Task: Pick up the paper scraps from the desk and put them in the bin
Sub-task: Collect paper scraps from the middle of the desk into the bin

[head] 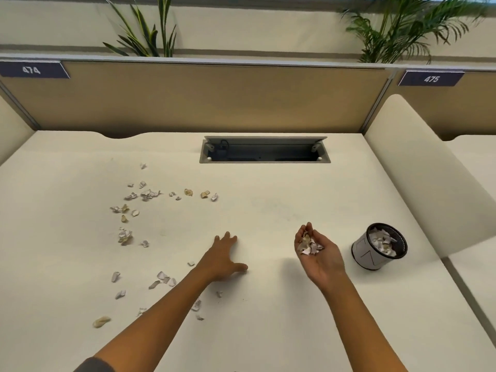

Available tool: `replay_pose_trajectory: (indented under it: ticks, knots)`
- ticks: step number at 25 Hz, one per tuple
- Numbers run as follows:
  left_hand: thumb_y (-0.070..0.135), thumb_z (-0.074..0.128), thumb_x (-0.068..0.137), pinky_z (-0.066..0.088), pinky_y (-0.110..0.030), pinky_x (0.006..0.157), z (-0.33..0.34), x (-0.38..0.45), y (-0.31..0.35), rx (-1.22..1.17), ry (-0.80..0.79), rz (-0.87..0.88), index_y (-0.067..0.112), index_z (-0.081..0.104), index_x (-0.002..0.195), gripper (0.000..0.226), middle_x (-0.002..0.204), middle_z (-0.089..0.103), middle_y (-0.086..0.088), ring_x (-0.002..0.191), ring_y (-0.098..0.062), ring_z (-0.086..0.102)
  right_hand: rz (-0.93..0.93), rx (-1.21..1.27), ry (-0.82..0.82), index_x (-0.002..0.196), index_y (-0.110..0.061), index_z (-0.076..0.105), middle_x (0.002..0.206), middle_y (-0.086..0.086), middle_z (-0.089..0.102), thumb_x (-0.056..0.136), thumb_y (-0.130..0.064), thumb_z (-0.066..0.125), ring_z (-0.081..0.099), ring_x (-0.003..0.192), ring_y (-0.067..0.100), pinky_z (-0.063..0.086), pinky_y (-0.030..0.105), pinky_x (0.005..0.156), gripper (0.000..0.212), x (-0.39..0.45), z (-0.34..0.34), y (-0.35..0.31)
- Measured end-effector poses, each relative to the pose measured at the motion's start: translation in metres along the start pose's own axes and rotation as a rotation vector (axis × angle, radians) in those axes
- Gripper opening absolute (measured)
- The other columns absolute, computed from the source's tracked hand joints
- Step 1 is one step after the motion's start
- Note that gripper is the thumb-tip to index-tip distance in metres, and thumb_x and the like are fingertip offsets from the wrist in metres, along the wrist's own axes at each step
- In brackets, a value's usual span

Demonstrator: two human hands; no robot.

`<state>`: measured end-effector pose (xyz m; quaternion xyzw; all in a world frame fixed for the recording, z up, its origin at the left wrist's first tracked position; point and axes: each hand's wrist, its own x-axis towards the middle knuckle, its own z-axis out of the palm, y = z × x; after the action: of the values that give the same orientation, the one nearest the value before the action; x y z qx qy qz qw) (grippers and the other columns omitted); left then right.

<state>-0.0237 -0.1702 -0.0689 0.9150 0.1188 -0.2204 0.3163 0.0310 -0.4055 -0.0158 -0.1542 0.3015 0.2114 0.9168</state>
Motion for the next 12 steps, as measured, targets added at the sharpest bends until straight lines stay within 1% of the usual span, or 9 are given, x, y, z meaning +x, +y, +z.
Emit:
replay_pose_trajectory:
  ticks: [1,3,5,6,8,9,10,11,12]
  knots:
    - [0.049,0.072,0.079,0.019,-0.037,0.12,0.001,0.001,0.0,0.071,-0.01,0.006,0.023,0.014,0.154,0.098,0.164,-0.001,0.006,0.151,-0.019,-0.005,-0.07,-0.005,-0.016,0.09,-0.001,0.066,0.083,0.01,0.069,0.099,-0.007,0.044,0.062,0.087,0.019,0.053,0.027,0.083,0.024,-0.005,0.001,-0.019]
    - [0.047,0.074,0.076,0.024,-0.037,0.119,0.002,0.002,0.001,0.184,-0.011,0.016,0.023,0.012,0.155,0.103,0.164,-0.004,0.006,0.151,-0.019,-0.004,-0.228,-0.021,-0.036,0.089,-0.004,0.066,0.085,0.007,0.068,0.098,-0.007,0.045,0.062,0.087,0.016,0.056,0.024,0.074,0.023,-0.014,0.004,-0.061]
    - [0.045,0.074,0.075,0.026,-0.037,0.118,0.003,0.003,0.002,0.233,-0.007,0.02,0.023,0.011,0.155,0.105,0.164,-0.004,0.006,0.151,-0.019,-0.001,-0.425,-0.077,-0.034,0.084,-0.006,0.068,0.085,0.005,0.066,0.098,-0.006,0.046,0.063,0.082,0.014,0.055,0.021,0.071,0.026,-0.02,0.005,-0.1]
    - [0.045,0.075,0.075,0.026,-0.036,0.118,0.002,0.003,0.003,0.244,-0.007,0.018,0.023,0.011,0.155,0.105,0.164,-0.003,0.006,0.151,-0.019,-0.001,-0.53,-0.145,-0.02,0.081,-0.007,0.067,0.084,0.004,0.064,0.097,-0.005,0.046,0.063,0.077,0.013,0.054,0.02,0.071,0.027,-0.022,0.004,-0.116]
    - [0.045,0.076,0.075,0.025,-0.036,0.117,0.002,0.005,0.004,0.258,-0.005,0.011,0.023,0.012,0.155,0.105,0.164,-0.002,0.005,0.151,-0.02,0.0,-0.719,-0.394,0.059,0.086,-0.009,0.065,0.085,0.001,0.062,0.096,-0.004,0.046,0.061,0.075,0.011,0.051,0.018,0.073,0.023,-0.023,-0.002,-0.141]
    - [0.045,0.076,0.075,0.024,-0.036,0.118,0.001,0.005,0.005,0.263,-0.004,0.009,0.023,0.012,0.155,0.105,0.164,-0.002,0.005,0.151,-0.021,0.0,-0.798,-0.564,0.115,0.093,-0.009,0.065,0.087,-0.001,0.063,0.096,-0.001,0.043,0.061,0.076,0.009,0.051,0.017,0.074,0.024,-0.023,-0.007,-0.149]
    - [0.045,0.076,0.075,0.023,-0.036,0.118,0.001,0.006,0.005,0.264,-0.005,0.009,0.023,0.012,0.155,0.105,0.164,-0.002,0.004,0.151,-0.022,0.0,-0.859,-0.736,0.164,0.1,-0.008,0.065,0.089,-0.004,0.064,0.096,0.002,0.039,0.061,0.079,0.007,0.051,0.016,0.075,0.028,-0.021,-0.013,-0.156]
    - [0.045,0.077,0.075,0.022,-0.037,0.119,0.001,0.006,0.005,0.264,-0.005,0.01,0.023,0.012,0.155,0.105,0.164,-0.002,0.004,0.151,-0.022,0.0,-0.893,-0.865,0.193,0.106,-0.009,0.065,0.091,-0.006,0.065,0.097,0.003,0.035,0.062,0.082,0.006,0.051,0.015,0.075,0.033,-0.02,-0.019,-0.161]
    - [0.045,0.077,0.075,0.021,-0.037,0.119,0.001,0.006,0.005,0.26,-0.006,0.01,0.023,0.012,0.155,0.105,0.164,-0.002,0.003,0.151,-0.023,0.0,-0.898,-0.929,0.196,0.106,-0.01,0.065,0.092,-0.007,0.066,0.099,0.001,0.033,0.062,0.087,0.007,0.051,0.016,0.077,0.035,-0.018,-0.023,-0.166]
